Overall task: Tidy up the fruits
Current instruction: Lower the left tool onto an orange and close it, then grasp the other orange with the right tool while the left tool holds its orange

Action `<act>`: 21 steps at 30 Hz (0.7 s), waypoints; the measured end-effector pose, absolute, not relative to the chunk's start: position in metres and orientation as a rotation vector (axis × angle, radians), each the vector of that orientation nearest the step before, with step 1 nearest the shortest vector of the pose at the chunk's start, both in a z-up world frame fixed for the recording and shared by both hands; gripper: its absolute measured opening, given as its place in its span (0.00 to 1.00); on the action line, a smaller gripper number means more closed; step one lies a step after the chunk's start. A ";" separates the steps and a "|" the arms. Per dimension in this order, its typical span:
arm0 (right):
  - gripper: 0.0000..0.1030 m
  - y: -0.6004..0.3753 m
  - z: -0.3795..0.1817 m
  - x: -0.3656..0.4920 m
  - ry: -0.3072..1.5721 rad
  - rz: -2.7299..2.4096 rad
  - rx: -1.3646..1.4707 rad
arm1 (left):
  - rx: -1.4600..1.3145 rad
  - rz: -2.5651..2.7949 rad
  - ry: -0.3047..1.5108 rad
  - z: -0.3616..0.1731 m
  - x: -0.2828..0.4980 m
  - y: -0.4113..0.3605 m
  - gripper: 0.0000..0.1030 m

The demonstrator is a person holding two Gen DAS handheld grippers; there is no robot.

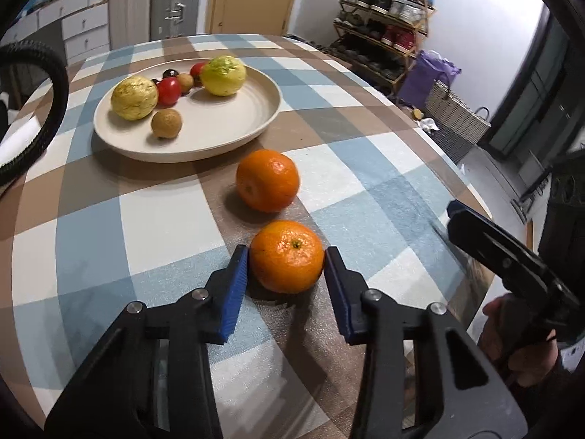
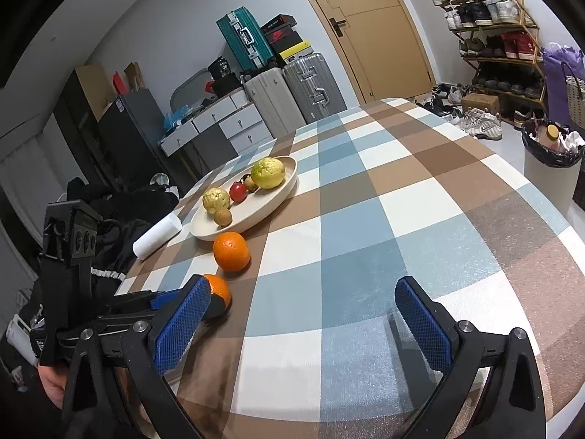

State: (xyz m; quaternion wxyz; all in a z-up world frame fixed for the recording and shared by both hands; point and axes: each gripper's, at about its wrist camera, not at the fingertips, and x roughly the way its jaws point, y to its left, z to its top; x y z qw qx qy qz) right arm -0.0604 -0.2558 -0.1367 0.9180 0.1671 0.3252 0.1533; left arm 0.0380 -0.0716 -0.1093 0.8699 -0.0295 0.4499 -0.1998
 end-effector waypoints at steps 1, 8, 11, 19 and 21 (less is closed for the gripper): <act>1.00 -0.255 -0.137 -0.060 0.672 0.315 0.342 | -0.065 -0.431 0.935 -0.109 0.037 -0.071 0.37; 1.00 -0.253 -0.139 -0.055 0.689 0.317 0.339 | -0.098 -0.457 0.916 -0.104 0.035 -0.064 0.37; 1.00 -0.252 -0.139 -0.051 0.695 0.315 0.333 | -0.106 -0.461 0.899 -0.099 0.033 -0.058 0.37; 1.00 -0.237 -0.137 -0.038 0.723 0.343 0.278 | -0.155 -0.454 0.842 -0.085 0.032 -0.028 0.37; 1.00 -0.230 -0.136 -0.033 0.730 0.356 0.268 | -0.165 -0.445 0.830 -0.082 0.029 -0.017 0.37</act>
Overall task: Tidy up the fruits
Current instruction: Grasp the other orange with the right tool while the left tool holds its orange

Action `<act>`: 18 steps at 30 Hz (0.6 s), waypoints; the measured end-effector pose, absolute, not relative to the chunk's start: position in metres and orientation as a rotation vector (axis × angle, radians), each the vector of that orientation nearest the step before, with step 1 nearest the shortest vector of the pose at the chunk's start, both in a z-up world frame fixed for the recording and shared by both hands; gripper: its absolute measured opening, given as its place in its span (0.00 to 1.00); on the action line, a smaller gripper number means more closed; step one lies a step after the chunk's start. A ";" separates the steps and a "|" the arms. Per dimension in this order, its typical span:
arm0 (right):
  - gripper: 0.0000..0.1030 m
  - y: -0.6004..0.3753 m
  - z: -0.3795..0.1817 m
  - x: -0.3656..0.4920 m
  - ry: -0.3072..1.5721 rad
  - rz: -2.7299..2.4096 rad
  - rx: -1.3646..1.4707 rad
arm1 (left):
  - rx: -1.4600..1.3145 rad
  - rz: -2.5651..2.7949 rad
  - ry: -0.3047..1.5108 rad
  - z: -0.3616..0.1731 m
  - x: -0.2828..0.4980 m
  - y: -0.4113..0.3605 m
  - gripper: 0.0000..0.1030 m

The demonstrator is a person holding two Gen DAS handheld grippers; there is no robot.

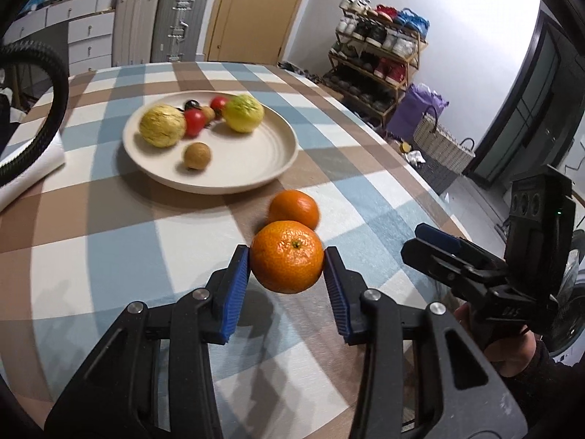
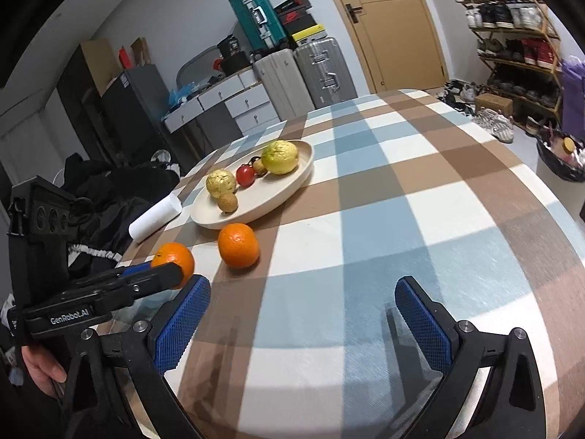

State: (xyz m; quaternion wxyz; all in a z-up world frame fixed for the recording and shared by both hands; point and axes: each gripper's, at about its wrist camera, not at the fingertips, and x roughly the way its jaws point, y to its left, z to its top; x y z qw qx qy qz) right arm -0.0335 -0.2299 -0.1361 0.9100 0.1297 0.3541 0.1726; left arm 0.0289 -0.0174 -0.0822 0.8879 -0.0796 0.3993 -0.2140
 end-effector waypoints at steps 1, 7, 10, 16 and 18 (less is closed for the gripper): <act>1.00 -0.227 -0.136 -0.032 0.734 0.363 0.265 | -0.170 -0.437 0.824 -0.081 0.028 -0.012 0.37; 1.00 -0.202 -0.134 -0.007 0.788 0.417 0.258 | -0.210 -0.389 0.797 -0.076 0.021 0.025 0.37; 1.00 -0.187 -0.134 0.004 0.814 0.440 0.221 | -0.230 -0.363 0.796 -0.078 0.016 0.042 0.37; 0.99 -0.164 -0.141 0.028 0.879 0.491 0.230 | -0.267 -0.329 0.802 -0.085 0.011 0.070 0.37; 0.95 -0.157 -0.140 0.033 0.875 0.499 0.217 | -0.275 -0.322 0.803 -0.087 0.011 0.074 0.37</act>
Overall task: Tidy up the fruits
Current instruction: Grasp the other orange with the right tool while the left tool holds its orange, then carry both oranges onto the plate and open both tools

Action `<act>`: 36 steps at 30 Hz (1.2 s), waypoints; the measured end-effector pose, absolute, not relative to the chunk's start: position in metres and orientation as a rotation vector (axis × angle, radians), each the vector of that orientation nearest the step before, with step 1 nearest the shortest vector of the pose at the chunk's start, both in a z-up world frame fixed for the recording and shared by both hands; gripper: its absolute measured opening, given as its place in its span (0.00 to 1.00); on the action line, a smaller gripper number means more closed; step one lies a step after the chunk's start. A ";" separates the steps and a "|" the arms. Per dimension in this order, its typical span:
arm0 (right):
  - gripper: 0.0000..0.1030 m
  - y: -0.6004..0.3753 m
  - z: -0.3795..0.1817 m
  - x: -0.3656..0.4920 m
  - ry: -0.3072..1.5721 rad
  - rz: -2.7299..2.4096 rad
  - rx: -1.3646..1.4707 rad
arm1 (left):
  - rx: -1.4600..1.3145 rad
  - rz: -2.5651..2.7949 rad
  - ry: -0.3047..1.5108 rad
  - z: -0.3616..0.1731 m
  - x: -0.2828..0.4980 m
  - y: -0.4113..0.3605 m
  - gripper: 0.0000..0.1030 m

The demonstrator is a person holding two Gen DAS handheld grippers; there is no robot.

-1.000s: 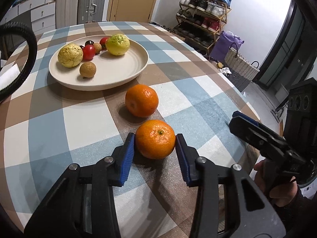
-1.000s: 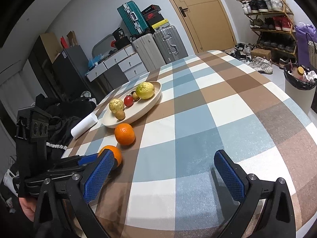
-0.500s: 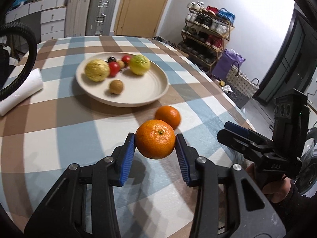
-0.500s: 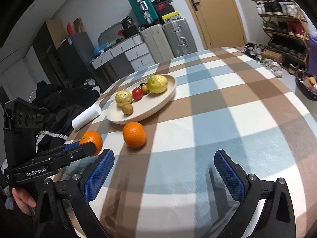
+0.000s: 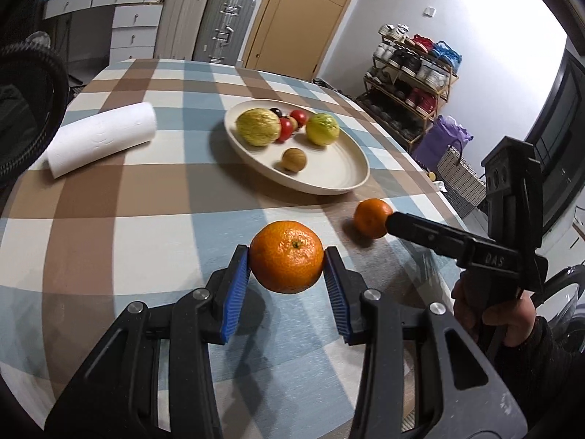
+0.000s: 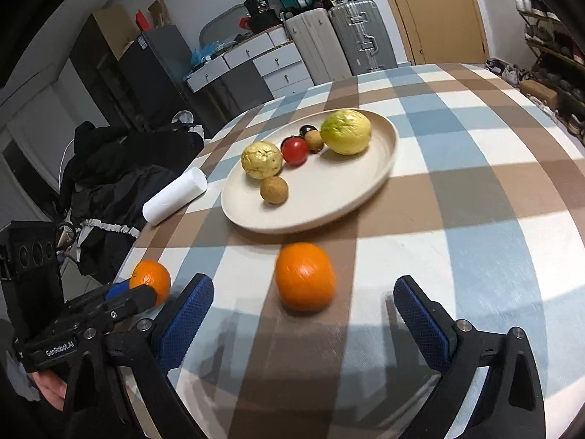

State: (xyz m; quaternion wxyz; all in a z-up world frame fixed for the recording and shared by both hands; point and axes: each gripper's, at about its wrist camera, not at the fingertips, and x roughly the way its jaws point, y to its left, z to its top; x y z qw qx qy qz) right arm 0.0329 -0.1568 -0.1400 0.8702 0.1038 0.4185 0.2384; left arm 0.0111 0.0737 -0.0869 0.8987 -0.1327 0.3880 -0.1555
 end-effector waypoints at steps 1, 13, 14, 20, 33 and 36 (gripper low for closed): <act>0.91 -0.154 -0.140 0.035 0.876 0.503 0.211 | -0.281 -0.318 0.802 -0.087 0.011 0.077 0.37; 0.47 -0.140 -0.143 0.046 0.899 0.484 0.161 | -0.282 -0.322 0.792 -0.085 0.021 0.077 0.37; 0.38 -0.141 -0.144 0.046 0.900 0.478 0.157 | -0.282 -0.321 0.792 -0.084 0.020 0.076 0.37; 0.36 -0.145 -0.145 0.046 0.902 0.495 0.161 | -0.278 -0.326 0.796 -0.083 0.025 0.069 0.37; 0.36 -0.161 -0.136 0.046 0.877 0.510 0.243 | -0.267 -0.321 0.792 -0.079 0.034 0.061 0.37; 0.36 -0.159 -0.124 0.045 0.845 0.533 0.244 | -0.261 -0.321 0.776 -0.072 0.038 0.056 0.37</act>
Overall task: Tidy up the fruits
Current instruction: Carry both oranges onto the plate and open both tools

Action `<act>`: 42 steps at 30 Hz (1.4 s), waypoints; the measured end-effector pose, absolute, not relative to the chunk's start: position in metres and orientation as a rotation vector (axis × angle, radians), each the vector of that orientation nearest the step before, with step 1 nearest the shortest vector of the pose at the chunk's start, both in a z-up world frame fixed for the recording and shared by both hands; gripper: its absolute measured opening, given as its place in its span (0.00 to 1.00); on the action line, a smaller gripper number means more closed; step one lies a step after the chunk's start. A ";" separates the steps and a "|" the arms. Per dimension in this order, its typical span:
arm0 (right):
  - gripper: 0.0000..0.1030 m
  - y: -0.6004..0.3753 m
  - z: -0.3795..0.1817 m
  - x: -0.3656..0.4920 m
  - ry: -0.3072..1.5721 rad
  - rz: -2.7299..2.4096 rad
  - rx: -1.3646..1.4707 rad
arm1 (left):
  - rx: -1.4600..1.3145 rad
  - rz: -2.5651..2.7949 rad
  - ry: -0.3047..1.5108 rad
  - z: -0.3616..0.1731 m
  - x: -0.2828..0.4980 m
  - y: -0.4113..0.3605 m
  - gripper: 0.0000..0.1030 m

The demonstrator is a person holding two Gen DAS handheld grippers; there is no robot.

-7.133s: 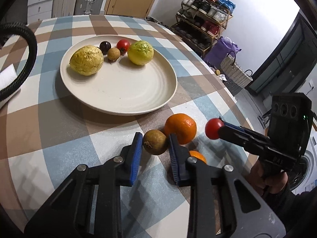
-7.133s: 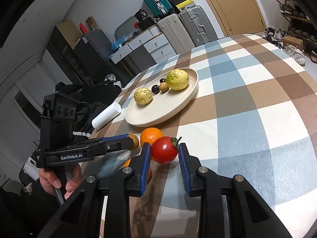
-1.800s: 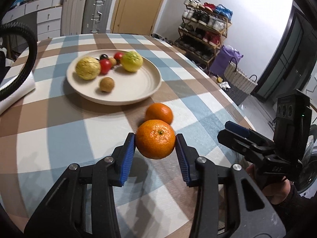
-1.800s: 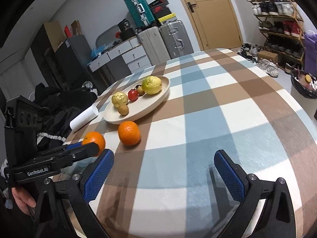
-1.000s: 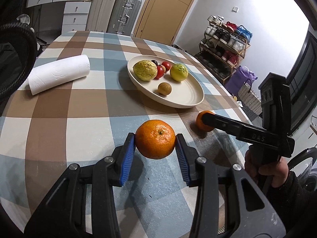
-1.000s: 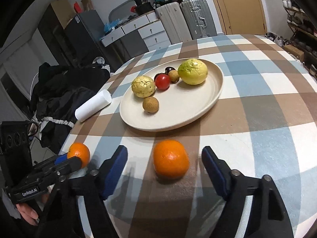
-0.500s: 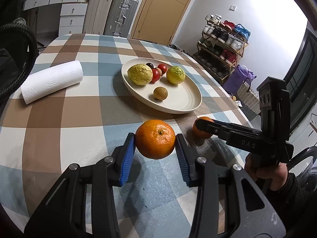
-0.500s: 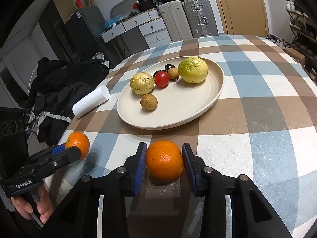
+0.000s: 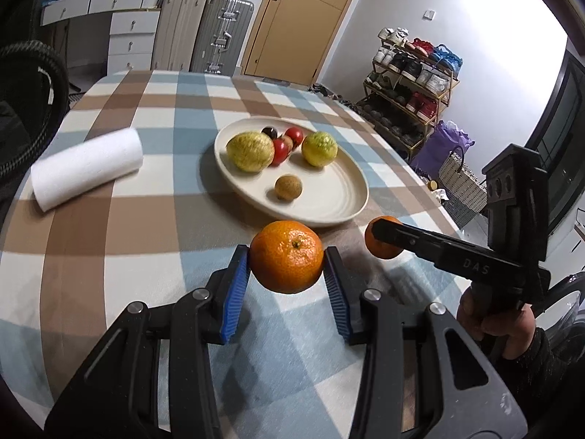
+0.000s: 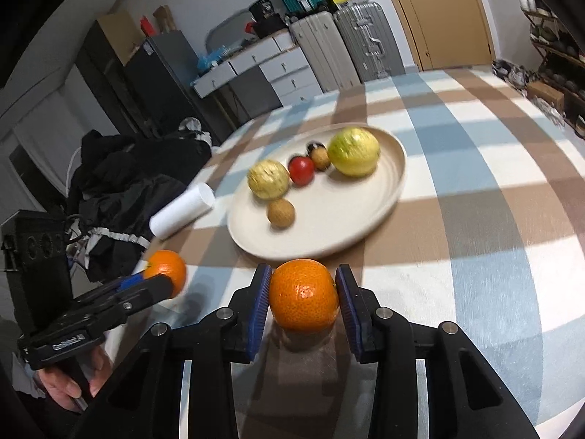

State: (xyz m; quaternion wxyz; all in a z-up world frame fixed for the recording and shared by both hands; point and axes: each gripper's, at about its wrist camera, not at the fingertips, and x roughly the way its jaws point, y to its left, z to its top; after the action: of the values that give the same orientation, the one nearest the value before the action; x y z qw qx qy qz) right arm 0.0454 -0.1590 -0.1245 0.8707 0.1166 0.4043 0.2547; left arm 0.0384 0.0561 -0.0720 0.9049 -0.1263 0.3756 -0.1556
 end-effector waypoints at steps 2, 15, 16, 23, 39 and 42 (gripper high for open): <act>0.36 -0.158 -0.116 0.046 0.826 0.544 0.232 | -0.256 -0.326 0.763 -0.066 0.044 0.051 0.37; 0.36 -0.168 -0.072 0.084 0.743 0.589 0.203 | -0.235 -0.344 0.739 -0.044 0.098 0.025 0.37; 0.36 -0.170 -0.070 0.088 0.739 0.589 0.203 | -0.235 -0.344 0.738 -0.044 0.102 0.023 0.37; 0.36 -0.181 -0.064 0.120 0.729 0.584 0.225 | -0.229 -0.365 0.753 -0.047 0.147 0.003 0.37; 0.36 -0.183 -0.112 0.162 0.828 0.552 0.219 | -0.210 -0.352 0.847 -0.087 0.208 -0.013 0.37; 0.36 -0.181 -0.116 0.162 0.833 0.561 0.220 | -0.206 -0.353 0.853 -0.092 0.213 -0.015 0.37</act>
State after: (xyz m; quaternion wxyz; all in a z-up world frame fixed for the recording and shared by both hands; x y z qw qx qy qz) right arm 0.1624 -0.1813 -0.1156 0.8707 0.1052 0.3984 0.2685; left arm 0.2131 -0.0146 -0.0920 0.8902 -0.0991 0.4109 -0.1700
